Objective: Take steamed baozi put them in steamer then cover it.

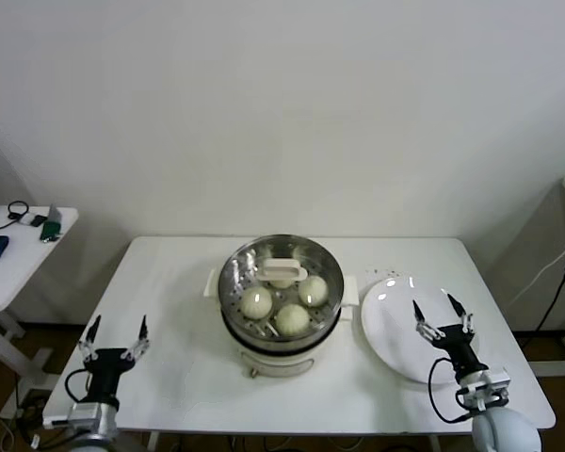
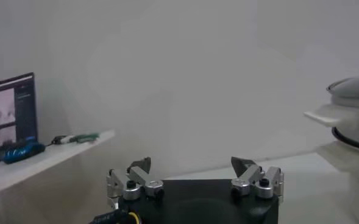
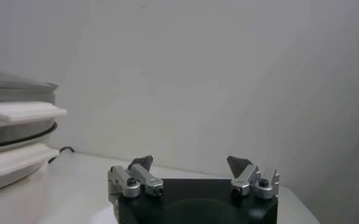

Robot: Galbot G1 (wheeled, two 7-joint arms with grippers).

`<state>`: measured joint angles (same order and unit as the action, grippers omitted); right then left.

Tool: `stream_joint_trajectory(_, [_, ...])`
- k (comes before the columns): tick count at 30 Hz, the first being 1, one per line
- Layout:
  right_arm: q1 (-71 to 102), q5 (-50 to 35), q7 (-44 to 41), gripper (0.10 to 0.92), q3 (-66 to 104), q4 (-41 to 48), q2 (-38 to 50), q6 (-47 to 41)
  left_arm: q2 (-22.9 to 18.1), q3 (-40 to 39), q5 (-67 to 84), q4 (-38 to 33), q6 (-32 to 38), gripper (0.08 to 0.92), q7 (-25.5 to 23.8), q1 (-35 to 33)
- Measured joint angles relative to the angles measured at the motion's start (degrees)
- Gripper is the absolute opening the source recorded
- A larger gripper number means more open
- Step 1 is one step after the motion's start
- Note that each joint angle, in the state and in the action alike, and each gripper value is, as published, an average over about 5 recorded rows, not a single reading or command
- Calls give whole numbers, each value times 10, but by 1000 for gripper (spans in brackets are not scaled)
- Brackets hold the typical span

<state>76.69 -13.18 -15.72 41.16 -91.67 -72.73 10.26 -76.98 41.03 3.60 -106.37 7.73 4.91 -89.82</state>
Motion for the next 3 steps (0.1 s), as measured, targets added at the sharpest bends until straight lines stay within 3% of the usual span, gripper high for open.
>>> stream_joint_trajectory(3, [0, -1, -1, 823, 0, 0, 0, 1, -2, 4, 7, 2, 8, 823, -2, -2])
